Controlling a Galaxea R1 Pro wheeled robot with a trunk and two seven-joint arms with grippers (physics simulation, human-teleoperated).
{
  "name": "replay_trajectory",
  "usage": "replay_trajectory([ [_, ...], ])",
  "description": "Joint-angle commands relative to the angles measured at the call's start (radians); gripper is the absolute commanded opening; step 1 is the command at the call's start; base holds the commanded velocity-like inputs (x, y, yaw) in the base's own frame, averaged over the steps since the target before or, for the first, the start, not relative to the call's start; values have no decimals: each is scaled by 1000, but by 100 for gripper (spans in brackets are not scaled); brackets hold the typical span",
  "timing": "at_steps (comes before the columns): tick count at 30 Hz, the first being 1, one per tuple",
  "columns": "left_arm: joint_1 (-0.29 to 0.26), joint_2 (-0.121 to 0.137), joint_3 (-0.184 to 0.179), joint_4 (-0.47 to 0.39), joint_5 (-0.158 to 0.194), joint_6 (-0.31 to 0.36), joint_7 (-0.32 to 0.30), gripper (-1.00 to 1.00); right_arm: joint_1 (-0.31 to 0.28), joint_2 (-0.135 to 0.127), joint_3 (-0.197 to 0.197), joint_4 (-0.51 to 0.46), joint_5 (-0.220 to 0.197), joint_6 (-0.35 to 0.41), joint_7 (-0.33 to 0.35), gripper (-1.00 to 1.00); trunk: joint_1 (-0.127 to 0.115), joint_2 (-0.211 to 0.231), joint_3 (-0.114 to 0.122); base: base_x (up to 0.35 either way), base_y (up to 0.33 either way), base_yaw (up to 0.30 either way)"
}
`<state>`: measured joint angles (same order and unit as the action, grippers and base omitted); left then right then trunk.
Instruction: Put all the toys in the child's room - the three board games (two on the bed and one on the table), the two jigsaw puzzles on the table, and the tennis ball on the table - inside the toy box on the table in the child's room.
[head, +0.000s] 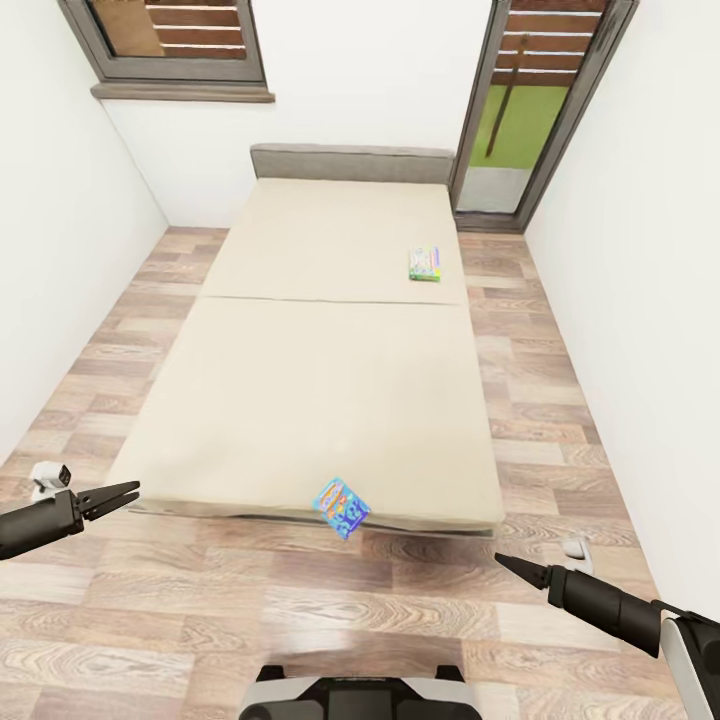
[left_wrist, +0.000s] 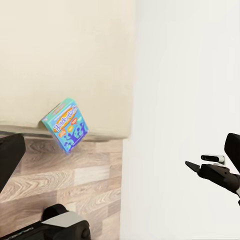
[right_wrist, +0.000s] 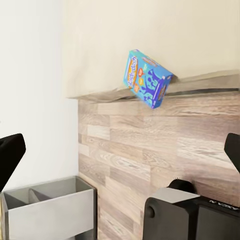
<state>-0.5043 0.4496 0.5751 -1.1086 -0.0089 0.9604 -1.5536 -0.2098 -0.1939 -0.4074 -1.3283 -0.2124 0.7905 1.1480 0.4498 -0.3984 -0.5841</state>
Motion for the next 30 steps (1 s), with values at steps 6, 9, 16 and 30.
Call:
replay_trajectory([
  [6,0,0,0,0,-1,11,-4,100,0,0,0,5,-2,6,1,100,0,-2,9,-128,8,0],
  [9,0,0,0,0,-1,11,-4,100,0,0,-1,14,-3,6,1,100,0,-2,14,-36,2,0],
  [16,0,-2,0,0,-2,11,-3,100,0,0,-1,21,-4,6,1,100,0,-2,25,-12,1,0],
  [30,0,2,2,0,-1,11,-5,100,0,0,-1,23,-4,6,1,100,0,-2,48,10,61,0],
])
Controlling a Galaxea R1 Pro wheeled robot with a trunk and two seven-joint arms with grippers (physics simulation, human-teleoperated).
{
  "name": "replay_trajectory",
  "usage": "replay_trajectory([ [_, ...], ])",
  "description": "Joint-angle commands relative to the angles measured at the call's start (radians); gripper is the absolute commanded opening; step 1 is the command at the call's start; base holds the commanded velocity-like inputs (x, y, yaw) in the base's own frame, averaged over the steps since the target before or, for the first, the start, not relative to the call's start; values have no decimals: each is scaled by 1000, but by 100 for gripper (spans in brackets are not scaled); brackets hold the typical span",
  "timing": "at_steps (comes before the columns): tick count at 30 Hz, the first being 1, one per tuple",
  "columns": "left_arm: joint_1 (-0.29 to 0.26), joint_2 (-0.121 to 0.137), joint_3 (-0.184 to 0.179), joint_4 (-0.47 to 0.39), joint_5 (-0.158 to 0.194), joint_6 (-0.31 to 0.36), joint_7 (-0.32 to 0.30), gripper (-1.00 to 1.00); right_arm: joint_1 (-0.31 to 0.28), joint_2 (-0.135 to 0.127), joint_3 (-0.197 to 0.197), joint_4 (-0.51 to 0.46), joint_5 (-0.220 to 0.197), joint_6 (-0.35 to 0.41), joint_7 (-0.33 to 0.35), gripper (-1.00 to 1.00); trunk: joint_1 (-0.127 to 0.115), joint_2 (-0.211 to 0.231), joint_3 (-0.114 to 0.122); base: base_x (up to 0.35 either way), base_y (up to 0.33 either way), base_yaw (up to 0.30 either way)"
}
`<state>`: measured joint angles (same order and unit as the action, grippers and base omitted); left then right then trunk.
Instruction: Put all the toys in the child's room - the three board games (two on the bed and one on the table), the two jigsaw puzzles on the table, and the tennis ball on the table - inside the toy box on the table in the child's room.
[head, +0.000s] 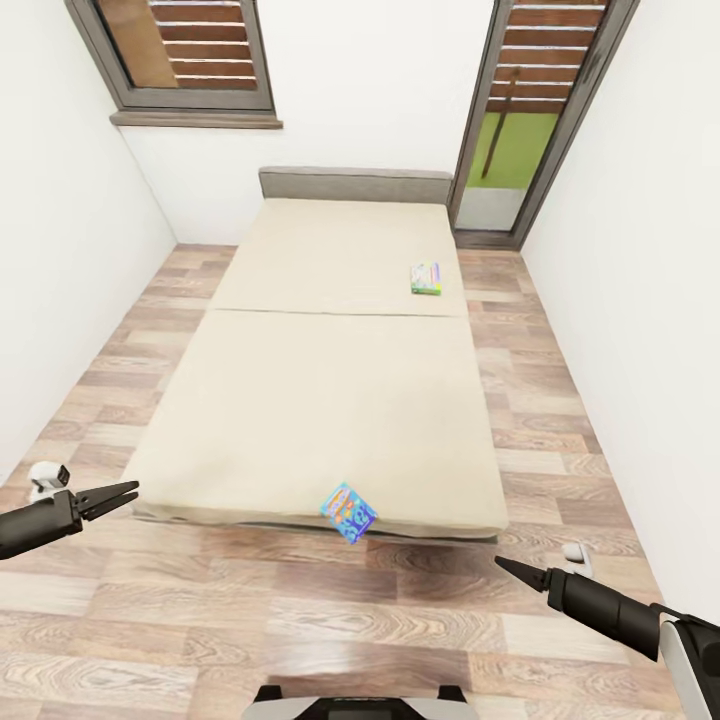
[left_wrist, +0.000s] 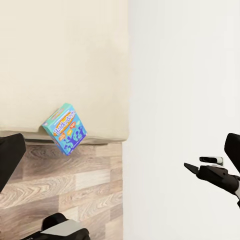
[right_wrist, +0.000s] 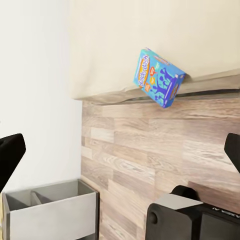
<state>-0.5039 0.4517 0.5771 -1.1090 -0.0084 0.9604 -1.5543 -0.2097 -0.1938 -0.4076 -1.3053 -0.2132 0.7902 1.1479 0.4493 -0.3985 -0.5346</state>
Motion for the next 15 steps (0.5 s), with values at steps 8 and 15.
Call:
replay_trajectory([
  [8,4,9,5,0,-1,11,-5,100,0,-1,-1,0,-4,6,1,100,1,-1,12,19,26,0],
  [15,30,49,7,0,1,11,-7,100,0,-1,-2,0,-3,6,1,100,1,-1,24,2,3,0],
])
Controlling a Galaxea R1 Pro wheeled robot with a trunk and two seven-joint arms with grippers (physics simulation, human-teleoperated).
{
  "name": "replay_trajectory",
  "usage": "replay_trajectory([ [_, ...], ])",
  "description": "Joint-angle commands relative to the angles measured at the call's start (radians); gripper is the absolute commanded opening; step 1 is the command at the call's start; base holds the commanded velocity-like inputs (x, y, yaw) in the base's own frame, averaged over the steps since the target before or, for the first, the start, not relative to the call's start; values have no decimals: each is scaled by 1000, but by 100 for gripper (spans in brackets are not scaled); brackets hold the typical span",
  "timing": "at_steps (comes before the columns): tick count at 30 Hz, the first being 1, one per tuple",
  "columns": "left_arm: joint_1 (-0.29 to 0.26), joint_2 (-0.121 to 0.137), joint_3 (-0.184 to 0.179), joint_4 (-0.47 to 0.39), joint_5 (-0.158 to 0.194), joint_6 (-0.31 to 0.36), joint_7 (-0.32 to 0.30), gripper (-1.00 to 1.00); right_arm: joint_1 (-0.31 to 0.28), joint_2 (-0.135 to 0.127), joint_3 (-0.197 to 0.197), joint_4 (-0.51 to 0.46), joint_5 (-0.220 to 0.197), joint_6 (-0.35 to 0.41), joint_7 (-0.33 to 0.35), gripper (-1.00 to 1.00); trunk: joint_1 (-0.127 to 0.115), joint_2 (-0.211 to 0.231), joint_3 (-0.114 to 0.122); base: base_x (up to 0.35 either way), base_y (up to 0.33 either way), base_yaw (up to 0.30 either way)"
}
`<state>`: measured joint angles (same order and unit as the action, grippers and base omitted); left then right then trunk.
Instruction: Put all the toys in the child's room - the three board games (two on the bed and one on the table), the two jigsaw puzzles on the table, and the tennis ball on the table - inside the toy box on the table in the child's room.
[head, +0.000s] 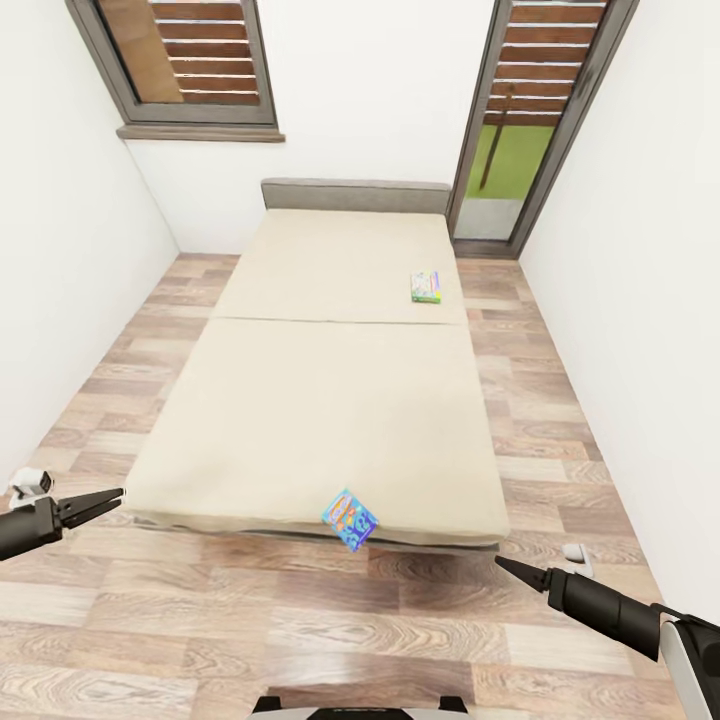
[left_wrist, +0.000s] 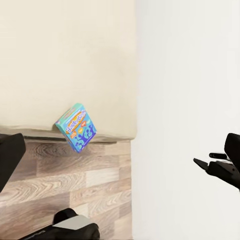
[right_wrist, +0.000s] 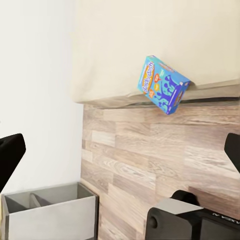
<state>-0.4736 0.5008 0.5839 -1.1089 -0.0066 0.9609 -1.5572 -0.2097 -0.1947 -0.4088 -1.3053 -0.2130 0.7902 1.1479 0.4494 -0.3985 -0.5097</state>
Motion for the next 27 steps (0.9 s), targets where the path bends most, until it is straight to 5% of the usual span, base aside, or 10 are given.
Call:
replay_trajectory([
  [1,1,4,0,0,-1,10,-4,100,0,0,-1,0,-3,6,1,100,1,-1,0,0,0,0],
  [27,6,19,-4,0,-1,10,-4,100,0,1,0,1,-1,6,1,100,1,-1,43,0,0,0],
])
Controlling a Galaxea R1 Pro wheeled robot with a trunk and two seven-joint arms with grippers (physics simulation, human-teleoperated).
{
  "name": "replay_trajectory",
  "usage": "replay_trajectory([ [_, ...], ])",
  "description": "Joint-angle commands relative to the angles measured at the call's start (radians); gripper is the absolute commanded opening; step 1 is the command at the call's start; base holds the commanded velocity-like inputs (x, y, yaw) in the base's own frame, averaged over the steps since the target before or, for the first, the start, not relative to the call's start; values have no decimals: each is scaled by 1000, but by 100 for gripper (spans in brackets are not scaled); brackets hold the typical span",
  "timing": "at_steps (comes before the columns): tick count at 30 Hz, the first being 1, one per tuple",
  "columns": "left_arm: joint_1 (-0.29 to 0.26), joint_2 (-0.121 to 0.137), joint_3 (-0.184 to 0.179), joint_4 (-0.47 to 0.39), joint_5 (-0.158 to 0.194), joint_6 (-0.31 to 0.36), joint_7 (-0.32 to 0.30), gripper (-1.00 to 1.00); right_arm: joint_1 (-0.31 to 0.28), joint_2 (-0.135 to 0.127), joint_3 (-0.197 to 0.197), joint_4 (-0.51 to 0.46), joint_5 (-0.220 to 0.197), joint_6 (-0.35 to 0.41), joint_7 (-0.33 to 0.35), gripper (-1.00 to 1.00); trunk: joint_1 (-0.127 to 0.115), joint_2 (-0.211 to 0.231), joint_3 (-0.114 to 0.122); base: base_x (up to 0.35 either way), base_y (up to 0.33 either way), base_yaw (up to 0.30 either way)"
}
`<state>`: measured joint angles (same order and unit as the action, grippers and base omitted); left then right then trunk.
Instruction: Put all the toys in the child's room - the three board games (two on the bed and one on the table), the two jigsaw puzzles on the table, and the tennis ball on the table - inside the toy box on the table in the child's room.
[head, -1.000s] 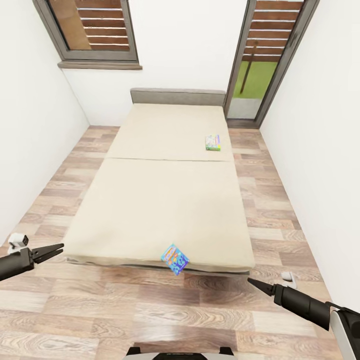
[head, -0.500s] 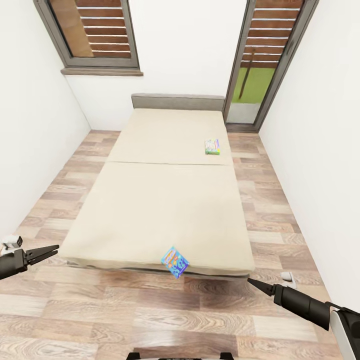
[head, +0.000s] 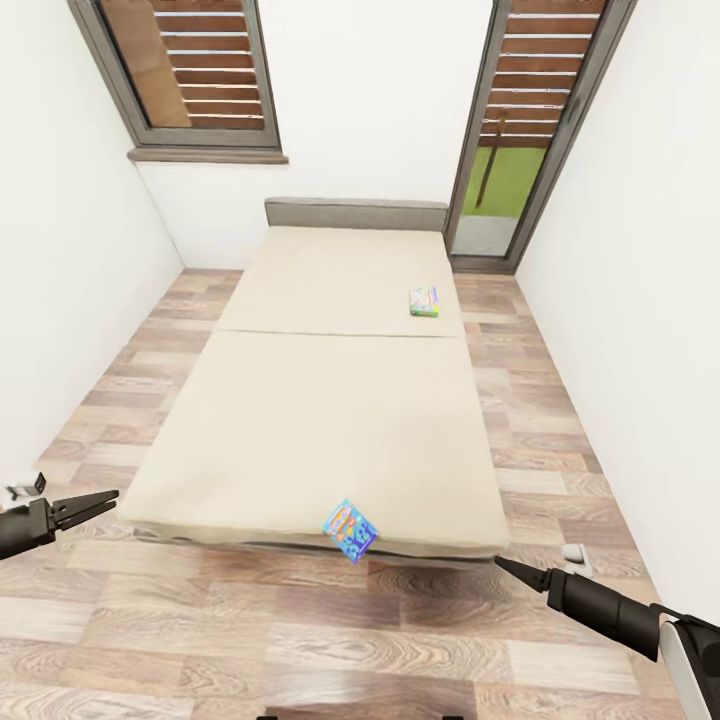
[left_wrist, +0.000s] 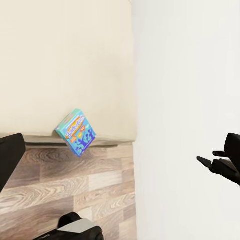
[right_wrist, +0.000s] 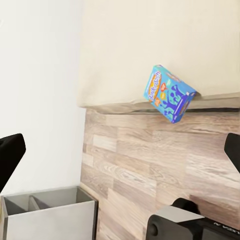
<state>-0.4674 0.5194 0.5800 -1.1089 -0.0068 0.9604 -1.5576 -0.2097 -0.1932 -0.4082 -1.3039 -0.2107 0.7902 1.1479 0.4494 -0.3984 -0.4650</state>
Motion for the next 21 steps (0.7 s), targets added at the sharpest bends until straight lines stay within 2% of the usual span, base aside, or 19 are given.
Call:
replay_trajectory([
  [1,0,0,0,0,-1,11,-4,100,0,0,0,0,-3,6,1,100,1,-2,0,0,0,0],
  [21,0,1,1,0,-1,11,-4,100,0,0,0,1,-1,6,1,100,1,-2,33,0,0,0],
])
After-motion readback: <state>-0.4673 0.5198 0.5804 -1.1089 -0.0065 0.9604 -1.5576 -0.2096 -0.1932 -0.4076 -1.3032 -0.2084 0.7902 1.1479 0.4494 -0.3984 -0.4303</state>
